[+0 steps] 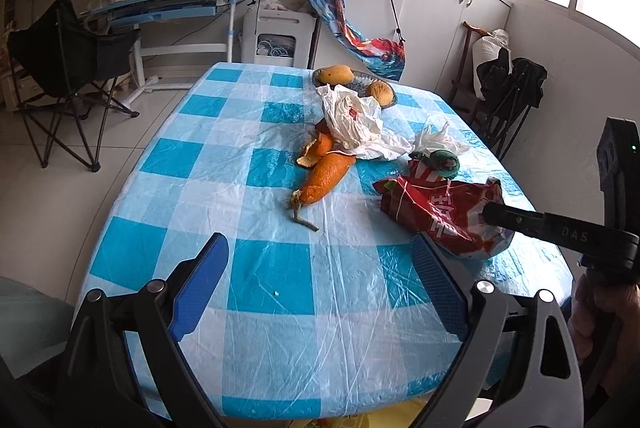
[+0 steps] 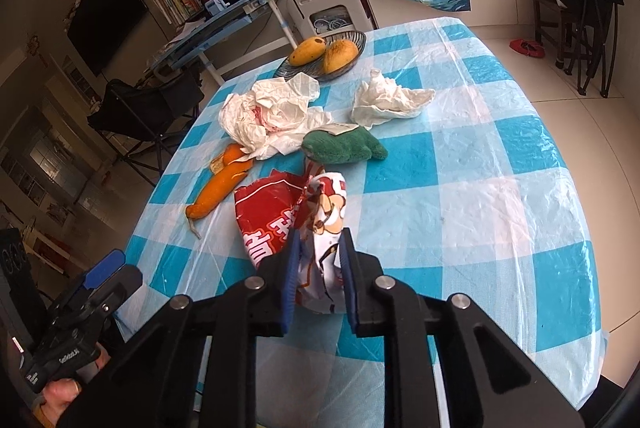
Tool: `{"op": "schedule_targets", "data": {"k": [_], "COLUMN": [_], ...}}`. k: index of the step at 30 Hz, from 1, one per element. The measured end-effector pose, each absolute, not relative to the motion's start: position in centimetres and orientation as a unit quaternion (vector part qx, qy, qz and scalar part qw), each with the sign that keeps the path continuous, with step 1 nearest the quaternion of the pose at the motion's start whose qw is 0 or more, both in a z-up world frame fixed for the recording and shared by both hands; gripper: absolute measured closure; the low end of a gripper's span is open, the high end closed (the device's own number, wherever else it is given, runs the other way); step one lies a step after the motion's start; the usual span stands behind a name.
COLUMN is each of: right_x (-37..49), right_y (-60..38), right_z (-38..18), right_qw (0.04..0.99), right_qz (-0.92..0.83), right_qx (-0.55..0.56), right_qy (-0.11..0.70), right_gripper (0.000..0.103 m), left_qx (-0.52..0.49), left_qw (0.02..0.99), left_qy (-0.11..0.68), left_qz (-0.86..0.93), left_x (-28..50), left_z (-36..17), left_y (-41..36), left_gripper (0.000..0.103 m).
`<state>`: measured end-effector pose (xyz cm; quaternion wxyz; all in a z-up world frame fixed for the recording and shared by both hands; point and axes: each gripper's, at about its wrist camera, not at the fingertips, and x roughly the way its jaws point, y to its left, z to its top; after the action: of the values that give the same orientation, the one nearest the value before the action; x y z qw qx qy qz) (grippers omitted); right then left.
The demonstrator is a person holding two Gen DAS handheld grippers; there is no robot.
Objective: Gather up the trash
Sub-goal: 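Grasp the red snack bag with the right tool while the left tool grasps the long orange peel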
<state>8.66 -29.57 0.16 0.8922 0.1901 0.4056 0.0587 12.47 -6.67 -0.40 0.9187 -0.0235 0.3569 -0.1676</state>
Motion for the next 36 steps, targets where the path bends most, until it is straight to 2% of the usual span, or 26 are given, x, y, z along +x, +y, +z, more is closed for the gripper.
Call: {"op": "schedule_targets", "data": {"k": [7, 12, 19, 21, 22, 24, 26, 29, 31, 36], "right_x": [8.4, 8.9, 9.8, 10.0, 10.1, 10.1, 10.1, 9.9, 9.8, 9.3], "right_y": [-29.9, -30.3, -30.0, -29.7, -29.6, -29.2, -28.6, -27.7, -27.2, -26.5], "right_z": [-0.3, -1.1, -1.5, -1.6, -1.6, -1.5, -1.2, -0.9, -0.8, -0.6], "right_qw": [0.885, 0.88, 0.878, 0.877, 0.877, 0.879, 0.884, 0.889, 0.89, 0.888], "right_qz": [0.062, 0.061, 0.068, 0.071, 0.072, 0.075, 0.079, 0.086, 0.094, 0.115], "right_qx": [0.205, 0.217, 0.214, 0.212, 0.209, 0.198, 0.181, 0.16, 0.152, 0.156], "right_qy": [0.413, 0.418, 0.423, 0.426, 0.427, 0.426, 0.424, 0.42, 0.42, 0.418], "right_gripper": [0.083, 0.069, 0.066, 0.066, 0.066, 0.068, 0.073, 0.079, 0.082, 0.09], "left_qx": [-0.024, -0.021, -0.028, -0.017, -0.016, -0.007, 0.008, 0.009, -0.004, -0.041], "left_qw": [0.915, 0.91, 0.897, 0.893, 0.888, 0.888, 0.889, 0.887, 0.886, 0.884], "left_qy": [0.367, 0.378, 0.415, 0.429, 0.44, 0.44, 0.437, 0.436, 0.436, 0.435], "left_qz": [-0.168, -0.167, -0.151, -0.136, -0.136, -0.134, -0.137, -0.151, -0.159, -0.168], "left_x": [16.3, 19.1, 22.2, 23.0, 23.3, 23.5, 23.3, 22.8, 22.1, 19.4], "left_z": [-1.0, -1.6, -3.0, -3.4, -3.7, -3.9, -4.0, -4.0, -3.9, -3.8], "left_y": [-9.3, -10.7, -11.2, -11.4, -11.5, -11.7, -12.1, -11.9, -11.3, -9.0], "left_gripper": [0.014, 0.014, 0.015, 0.021, 0.03, 0.04, 0.06, 0.076, 0.082, 0.084]}}
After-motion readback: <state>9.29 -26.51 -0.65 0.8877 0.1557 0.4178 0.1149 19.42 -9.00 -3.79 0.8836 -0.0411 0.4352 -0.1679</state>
